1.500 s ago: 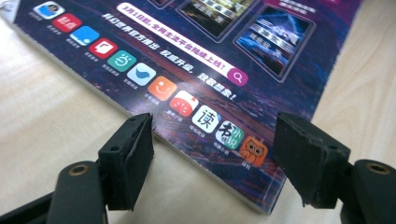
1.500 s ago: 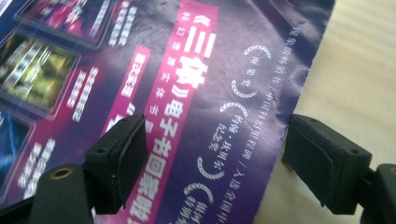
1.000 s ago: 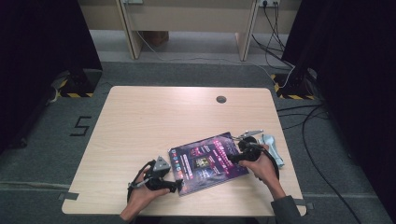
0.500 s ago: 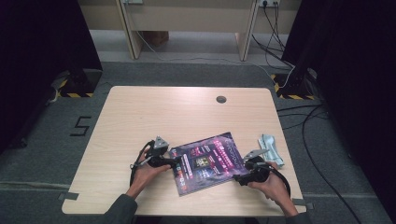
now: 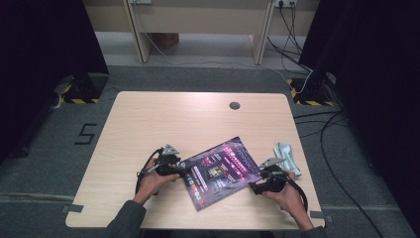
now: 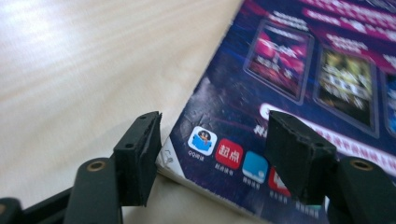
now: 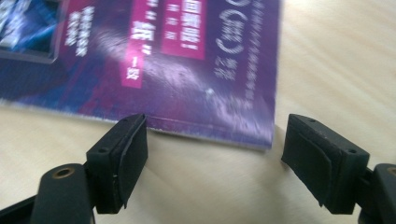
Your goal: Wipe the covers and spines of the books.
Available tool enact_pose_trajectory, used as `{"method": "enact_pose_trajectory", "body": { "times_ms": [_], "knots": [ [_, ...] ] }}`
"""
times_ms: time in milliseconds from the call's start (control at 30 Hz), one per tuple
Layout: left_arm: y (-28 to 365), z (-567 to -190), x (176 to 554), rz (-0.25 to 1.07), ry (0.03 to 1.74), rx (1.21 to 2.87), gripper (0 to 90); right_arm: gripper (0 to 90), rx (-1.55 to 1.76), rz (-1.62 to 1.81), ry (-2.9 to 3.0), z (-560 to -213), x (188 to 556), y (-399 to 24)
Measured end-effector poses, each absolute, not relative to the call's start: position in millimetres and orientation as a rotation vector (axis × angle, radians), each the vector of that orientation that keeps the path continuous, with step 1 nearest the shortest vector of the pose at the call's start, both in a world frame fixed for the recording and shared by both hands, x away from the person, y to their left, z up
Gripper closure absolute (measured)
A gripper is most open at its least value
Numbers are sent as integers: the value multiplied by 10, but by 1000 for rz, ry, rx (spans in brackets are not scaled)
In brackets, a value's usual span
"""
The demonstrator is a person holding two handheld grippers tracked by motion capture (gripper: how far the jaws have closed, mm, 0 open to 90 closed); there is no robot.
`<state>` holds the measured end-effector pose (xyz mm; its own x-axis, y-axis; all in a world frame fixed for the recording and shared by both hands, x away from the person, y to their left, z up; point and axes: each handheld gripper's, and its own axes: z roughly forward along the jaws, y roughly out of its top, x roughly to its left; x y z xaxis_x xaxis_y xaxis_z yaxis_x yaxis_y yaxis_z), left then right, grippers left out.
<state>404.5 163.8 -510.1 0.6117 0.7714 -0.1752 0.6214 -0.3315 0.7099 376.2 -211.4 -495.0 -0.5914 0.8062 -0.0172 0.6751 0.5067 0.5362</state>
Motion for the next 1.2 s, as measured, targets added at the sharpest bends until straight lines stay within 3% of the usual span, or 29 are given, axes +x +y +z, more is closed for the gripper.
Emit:
{"method": "enact_pose_trajectory", "body": {
  "times_ms": [367, 467, 833, 967, 1000, 1200],
  "knots": [
    [1665, -5062, 3559, 187, 1081, 2108, 407, 244, 1356, 705, 2336, -4967, 4130, -2072],
    [1657, -5062, 3409, 170, 1074, 2108, 407, 300, 1364, 713, 2302, -4970, 4218, -1980],
    [1598, -5060, 3187, 116, 1020, 2126, 413, 313, 1346, 817, 2506, -4906, 3966, -1833],
    [1571, -5059, 3152, 80, 1005, 2125, 408, 276, 1326, 853, 2550, -4926, 3960, -1726],
    [1561, -5059, 3143, 77, 997, 2131, 407, 199, 1305, 834, 2566, -4929, 3990, -1636],
    [1527, -5046, 3069, 39, 968, 2155, 385, 169, 1284, 837, 2554, -4957, 4134, -1464]
  ]
}}
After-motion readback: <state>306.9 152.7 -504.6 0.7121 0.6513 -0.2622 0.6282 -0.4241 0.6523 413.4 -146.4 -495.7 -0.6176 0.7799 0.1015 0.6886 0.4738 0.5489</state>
